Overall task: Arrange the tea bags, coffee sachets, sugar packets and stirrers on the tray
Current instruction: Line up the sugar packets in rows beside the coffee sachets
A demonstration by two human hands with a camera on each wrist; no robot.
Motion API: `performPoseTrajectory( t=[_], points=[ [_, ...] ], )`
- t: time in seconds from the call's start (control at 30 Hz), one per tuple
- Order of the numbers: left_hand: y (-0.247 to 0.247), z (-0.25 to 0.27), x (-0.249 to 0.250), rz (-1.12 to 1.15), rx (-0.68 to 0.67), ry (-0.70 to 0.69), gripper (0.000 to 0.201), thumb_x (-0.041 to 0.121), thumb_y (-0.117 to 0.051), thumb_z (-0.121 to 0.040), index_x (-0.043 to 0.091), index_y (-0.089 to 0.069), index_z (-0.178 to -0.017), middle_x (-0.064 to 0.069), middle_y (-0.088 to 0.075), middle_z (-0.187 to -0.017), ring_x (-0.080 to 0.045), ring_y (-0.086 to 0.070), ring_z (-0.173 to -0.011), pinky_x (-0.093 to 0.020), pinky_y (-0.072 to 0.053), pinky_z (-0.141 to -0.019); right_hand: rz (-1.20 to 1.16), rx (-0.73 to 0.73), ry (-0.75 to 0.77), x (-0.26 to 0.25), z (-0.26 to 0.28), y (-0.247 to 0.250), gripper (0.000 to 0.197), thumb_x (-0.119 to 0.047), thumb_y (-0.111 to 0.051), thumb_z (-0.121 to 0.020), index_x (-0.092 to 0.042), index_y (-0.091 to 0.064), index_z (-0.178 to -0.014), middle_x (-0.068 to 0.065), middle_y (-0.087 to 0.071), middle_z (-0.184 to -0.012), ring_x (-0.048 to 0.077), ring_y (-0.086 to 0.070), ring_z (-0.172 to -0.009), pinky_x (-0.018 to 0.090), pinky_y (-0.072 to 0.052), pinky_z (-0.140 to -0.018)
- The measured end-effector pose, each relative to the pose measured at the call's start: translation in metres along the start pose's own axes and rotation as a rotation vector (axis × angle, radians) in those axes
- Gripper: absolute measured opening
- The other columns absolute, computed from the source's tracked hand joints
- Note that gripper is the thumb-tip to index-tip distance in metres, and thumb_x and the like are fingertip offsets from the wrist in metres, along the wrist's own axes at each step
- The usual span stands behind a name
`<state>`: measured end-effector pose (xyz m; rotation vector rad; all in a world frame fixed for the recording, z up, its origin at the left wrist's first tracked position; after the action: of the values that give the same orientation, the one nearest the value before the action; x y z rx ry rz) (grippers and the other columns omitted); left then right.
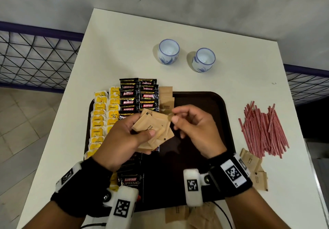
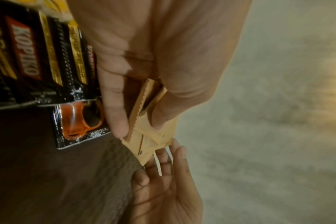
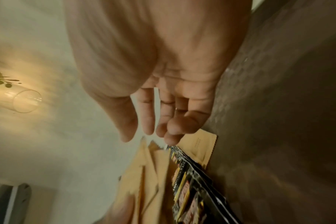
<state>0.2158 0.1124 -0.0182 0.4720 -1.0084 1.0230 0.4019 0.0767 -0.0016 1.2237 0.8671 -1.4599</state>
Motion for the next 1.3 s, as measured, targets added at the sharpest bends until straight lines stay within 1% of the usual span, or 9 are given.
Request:
performPoseTrajectory(
  t=[0.1,0.27,0.37,0.5,0.67,0.87,1.03,1.13,1.3],
  points=[
    [-0.011,-0.001,0.003,-0.014,-0.017,-0.023,0.034,0.006,-0.070,-0.089,0.020,-0.068,-0.121,-0.007,-0.076,-0.104,-0.027,-0.076,-0.084,-0.039,-0.062,-0.060,0.029,-0.052,0.053,-0.002,0.012,-0.005,0.035,-0.012,-0.081,-0.079,-0.021,-0.071,-0.111,0.002,-0.059,-0.089,0.016,-0.058,-0.076,0.029,-0.052,-0.061],
    [-0.021,0.000,0.008,-0.052,-0.029,-0.047,0.031,0.012,-0.071,-0.089,0.020,-0.069,-0.119,-0.004,-0.076,-0.102,-0.025,-0.076,-0.084,-0.039,-0.062,-0.059,0.196,0.019,0.153,-0.010,0.022,-0.005,0.048,-0.028,-0.087,-0.069,-0.033,-0.066,-0.112,0.008,-0.059,-0.097,0.018,-0.062,-0.080,0.035,-0.056,-0.079],
    [-0.022,0.000,0.011,-0.051,-0.011,-0.047,0.029,0.020,-0.073,-0.086,0.021,-0.071,-0.115,-0.003,-0.076,-0.099,-0.026,-0.076,-0.079,-0.038,-0.060,-0.057,0.234,0.012,0.133,-0.008,0.023,-0.007,0.052,-0.029,-0.088,-0.067,-0.036,-0.063,-0.112,0.005,-0.059,-0.101,0.022,-0.061,-0.082,0.037,-0.056,-0.079],
    [-0.026,0.001,0.015,-0.050,-0.034,-0.060,0.036,0.027,-0.074,-0.080,0.020,-0.071,-0.115,-0.005,-0.077,-0.098,-0.024,-0.076,-0.077,-0.036,-0.059,-0.055,0.253,0.062,0.118,-0.010,0.024,-0.005,0.039,-0.023,-0.086,-0.072,-0.026,-0.065,-0.105,0.004,-0.061,-0.097,0.022,-0.061,-0.082,0.035,-0.055,-0.075],
    [-0.028,0.000,0.012,-0.069,-0.076,-0.049,0.040,0.012,-0.075,-0.083,0.021,-0.067,-0.121,-0.002,-0.077,-0.104,-0.026,-0.076,-0.081,-0.036,-0.059,-0.055,0.135,0.117,0.090,-0.013,0.024,-0.004,0.029,-0.017,-0.078,-0.077,-0.028,-0.068,-0.102,0.002,-0.065,-0.088,0.023,-0.062,-0.082,0.046,-0.054,-0.078],
    [-0.018,-0.005,0.010,-0.045,-0.046,-0.044,0.037,0.004,-0.074,-0.085,0.020,-0.068,-0.118,-0.003,-0.077,-0.101,-0.029,-0.076,-0.078,-0.036,-0.060,-0.053,-0.036,0.175,0.036,-0.011,0.019,0.000,0.020,-0.005,-0.076,-0.081,-0.024,-0.070,-0.082,0.012,-0.065,-0.083,0.015,-0.059,-0.075,0.026,-0.051,-0.067],
    [-0.002,-0.004,0.009,-0.046,-0.008,-0.055,0.035,0.003,-0.073,-0.086,0.022,-0.069,-0.115,-0.001,-0.078,-0.100,-0.027,-0.076,-0.079,-0.034,-0.058,-0.052,-0.274,0.300,-0.056,-0.020,0.002,0.036,0.024,0.012,-0.056,-0.088,-0.010,-0.049,-0.082,0.013,-0.072,-0.087,0.033,-0.072,-0.073,0.029,-0.051,-0.053],
    [0.008,-0.003,0.012,-0.051,0.012,-0.073,0.034,0.003,-0.073,-0.086,0.024,-0.070,-0.113,0.000,-0.078,-0.100,-0.026,-0.076,-0.079,-0.034,-0.059,-0.051,-0.023,0.270,-0.026,-0.024,-0.012,0.050,0.020,0.012,-0.054,-0.089,-0.008,-0.054,-0.087,-0.001,-0.069,-0.073,0.024,-0.066,-0.057,0.027,-0.046,-0.046],
    [0.021,-0.004,0.016,-0.064,0.036,-0.087,0.036,0.005,-0.073,-0.085,0.029,-0.069,-0.112,0.002,-0.078,-0.100,-0.025,-0.077,-0.081,-0.039,-0.062,-0.055,0.376,0.104,-0.057,-0.005,-0.039,0.043,0.022,0.004,-0.064,-0.087,-0.017,-0.069,-0.087,-0.004,-0.066,-0.075,0.005,-0.058,-0.064,0.017,-0.045,-0.058]
  ],
)
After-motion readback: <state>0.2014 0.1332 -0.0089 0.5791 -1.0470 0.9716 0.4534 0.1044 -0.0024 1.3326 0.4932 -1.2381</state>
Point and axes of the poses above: each hand's wrist, its own z-axis away from the middle knuckle, its own y-axis out of the back of the hand, x = y × z, the point moved 8 cm from there along -z, towards the middle knuckle
